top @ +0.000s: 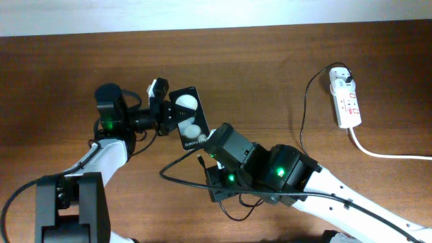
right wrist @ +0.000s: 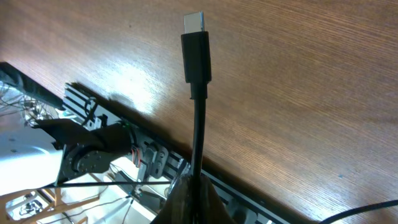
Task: Plug charger to phone and switch on socket
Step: 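Carry the cable plug toward the phone's bottom port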
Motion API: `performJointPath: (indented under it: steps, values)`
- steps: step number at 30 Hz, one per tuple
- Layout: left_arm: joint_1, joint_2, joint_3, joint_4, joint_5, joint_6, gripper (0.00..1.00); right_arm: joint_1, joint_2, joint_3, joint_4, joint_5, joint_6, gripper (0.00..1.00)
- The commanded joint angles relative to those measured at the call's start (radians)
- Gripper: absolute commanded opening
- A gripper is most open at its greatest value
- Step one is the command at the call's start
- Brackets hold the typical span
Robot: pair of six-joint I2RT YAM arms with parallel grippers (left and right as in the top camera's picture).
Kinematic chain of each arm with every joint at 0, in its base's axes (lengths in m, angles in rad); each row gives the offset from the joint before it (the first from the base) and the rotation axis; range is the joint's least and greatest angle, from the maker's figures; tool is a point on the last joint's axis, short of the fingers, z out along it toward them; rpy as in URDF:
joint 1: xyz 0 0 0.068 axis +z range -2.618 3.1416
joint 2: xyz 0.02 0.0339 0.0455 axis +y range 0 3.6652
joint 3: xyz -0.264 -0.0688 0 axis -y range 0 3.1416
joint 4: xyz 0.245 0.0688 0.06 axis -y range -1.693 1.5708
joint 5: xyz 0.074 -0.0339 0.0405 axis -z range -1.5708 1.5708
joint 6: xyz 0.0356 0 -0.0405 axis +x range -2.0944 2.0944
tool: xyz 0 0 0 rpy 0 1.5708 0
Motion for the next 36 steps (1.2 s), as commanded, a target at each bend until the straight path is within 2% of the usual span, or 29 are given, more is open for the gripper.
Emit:
performJointPath:
  steps: [1, 2, 5, 7, 8, 11, 13, 14, 15, 17, 18, 19, 21, 24, 25, 27, 28, 35, 36]
  values:
    - [0.002, 0.002, 0.016, 0.003, 0.010, -0.055, 0.00, 0.008, 0.003, -0.004, 0.006, -0.011, 0.063, 0.04]
    - [0.002, 0.002, 0.016, 0.003, 0.013, -0.090, 0.00, 0.008, 0.003, -0.004, 0.006, -0.009, 0.078, 0.04]
    - [0.002, 0.002, 0.016, 0.003, 0.013, -0.091, 0.00, 0.008, 0.003, -0.004, -0.006, 0.052, 0.077, 0.04]
    - [0.002, 0.002, 0.016, 0.003, 0.013, -0.091, 0.00, 0.008, 0.003, -0.037, -0.108, 0.287, 0.077, 0.04]
    - [0.002, 0.002, 0.016, 0.003, 0.013, -0.091, 0.00, 0.008, 0.003, -0.081, -0.102, 0.341, 0.077, 0.04]
    - [0.002, 0.002, 0.016, 0.003, 0.013, -0.091, 0.00, 0.008, 0.003, -0.392, 0.199, 0.347, 0.078, 0.04]
    - [0.003, 0.002, 0.016, 0.003, 0.020, -0.091, 0.00, 0.006, 0.003, -0.476, 0.267, 0.360, 0.078, 0.05]
    - [0.024, 0.002, 0.016, 0.004, 0.027, -0.091, 0.00, 0.006, 0.003, -0.511, 0.288, 0.361, 0.101, 0.10]
    - [0.075, 0.002, 0.016, 0.018, 0.028, -0.091, 0.00, 0.006, 0.003, -0.532, 0.299, 0.360, 0.104, 0.11]
    - [0.221, 0.002, 0.016, 0.036, 0.043, -0.091, 0.00, 0.006, 0.006, -0.537, 0.327, 0.360, 0.103, 0.18]
    - [0.301, 0.002, 0.013, 0.035, 0.064, -0.091, 0.00, 0.006, 0.019, -0.537, 0.352, 0.375, 0.104, 0.33]
    - [0.312, 0.002, 0.013, 0.032, 0.064, -0.091, 0.00, 0.001, 0.030, -0.537, 0.359, 0.382, 0.104, 0.41]
    - [0.311, 0.002, 0.012, 0.033, 0.064, -0.087, 0.00, -0.033, 0.061, -0.537, 0.378, 0.373, 0.088, 0.43]
    - [0.311, 0.002, 0.012, 0.033, 0.064, -0.056, 0.00, -0.040, 0.154, -0.535, 0.436, 0.263, -0.041, 0.43]
    - [0.311, 0.002, 0.013, 0.033, 0.064, -0.050, 0.00, -0.045, 0.180, -0.535, 0.438, 0.272, -0.040, 0.43]
    - [0.311, 0.002, 0.012, 0.033, 0.064, -0.050, 0.00, -0.080, 0.245, -0.534, 0.449, 0.269, -0.041, 0.25]
    - [0.311, 0.002, 0.012, 0.033, 0.064, -0.050, 0.00, -0.092, 0.247, -0.534, 0.451, 0.268, -0.041, 0.21]
    - [0.311, 0.002, 0.012, 0.033, 0.064, -0.050, 0.00, -0.092, 0.250, -0.534, 0.525, 0.295, -0.058, 0.23]
    - [0.311, 0.002, 0.012, 0.033, 0.064, -0.050, 0.00, -0.092, 0.250, -0.534, 0.527, 0.295, -0.058, 0.18]
